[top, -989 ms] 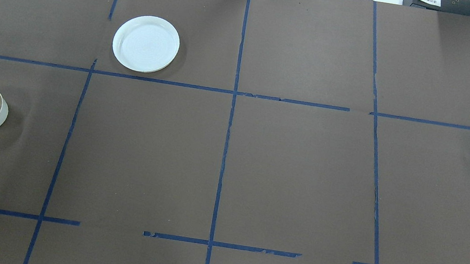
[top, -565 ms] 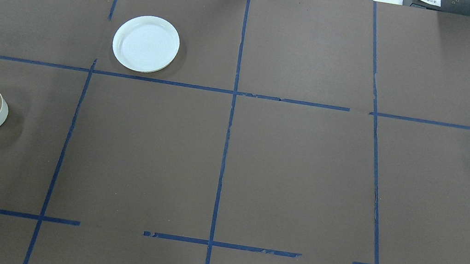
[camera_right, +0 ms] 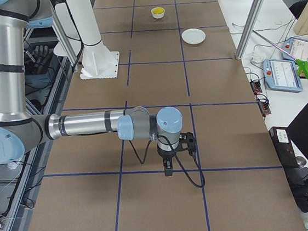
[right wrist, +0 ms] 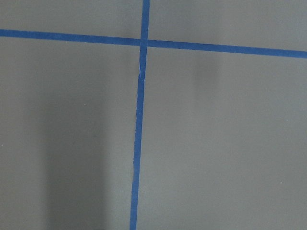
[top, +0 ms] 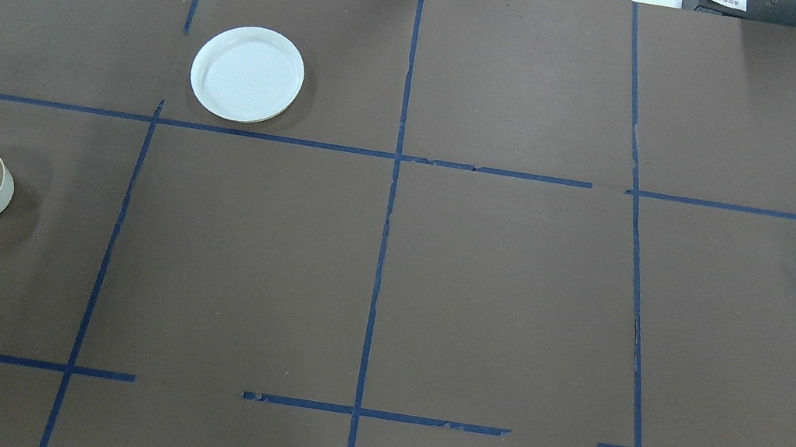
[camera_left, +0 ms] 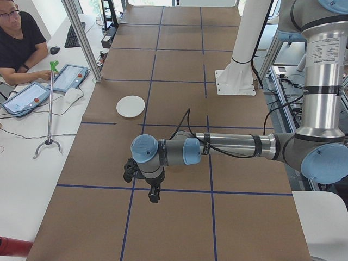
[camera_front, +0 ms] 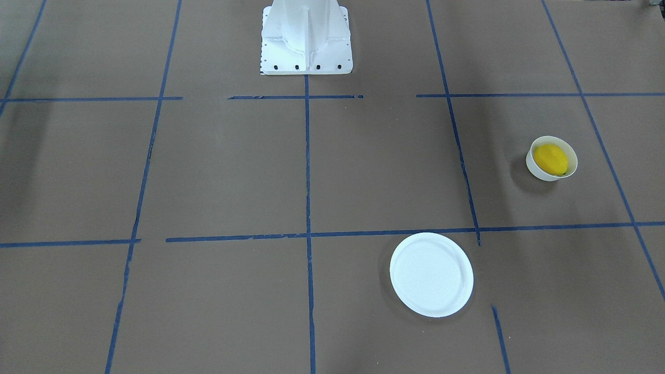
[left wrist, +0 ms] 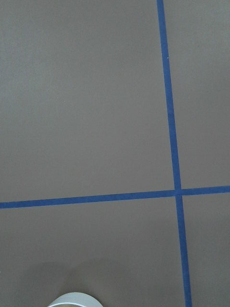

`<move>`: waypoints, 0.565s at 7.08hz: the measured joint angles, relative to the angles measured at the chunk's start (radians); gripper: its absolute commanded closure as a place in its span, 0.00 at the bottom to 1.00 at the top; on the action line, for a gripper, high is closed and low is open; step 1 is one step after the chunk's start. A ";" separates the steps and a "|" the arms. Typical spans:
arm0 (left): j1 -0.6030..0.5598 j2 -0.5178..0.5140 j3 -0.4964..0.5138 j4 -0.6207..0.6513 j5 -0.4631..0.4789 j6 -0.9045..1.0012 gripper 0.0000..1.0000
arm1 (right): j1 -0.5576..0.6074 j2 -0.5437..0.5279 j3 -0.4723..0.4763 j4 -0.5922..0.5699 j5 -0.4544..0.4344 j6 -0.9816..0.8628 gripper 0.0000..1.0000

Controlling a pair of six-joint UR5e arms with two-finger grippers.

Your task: Move lemon from plate to bowl

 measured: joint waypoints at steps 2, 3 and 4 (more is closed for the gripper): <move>0.000 -0.001 0.001 -0.014 0.000 -0.022 0.00 | 0.000 0.000 0.000 0.000 0.000 0.000 0.00; 0.000 -0.002 0.001 -0.021 0.000 -0.047 0.00 | 0.000 0.000 0.000 0.000 0.000 0.000 0.00; 0.000 -0.003 0.001 -0.023 0.000 -0.059 0.00 | 0.000 0.000 0.000 0.000 0.000 0.000 0.00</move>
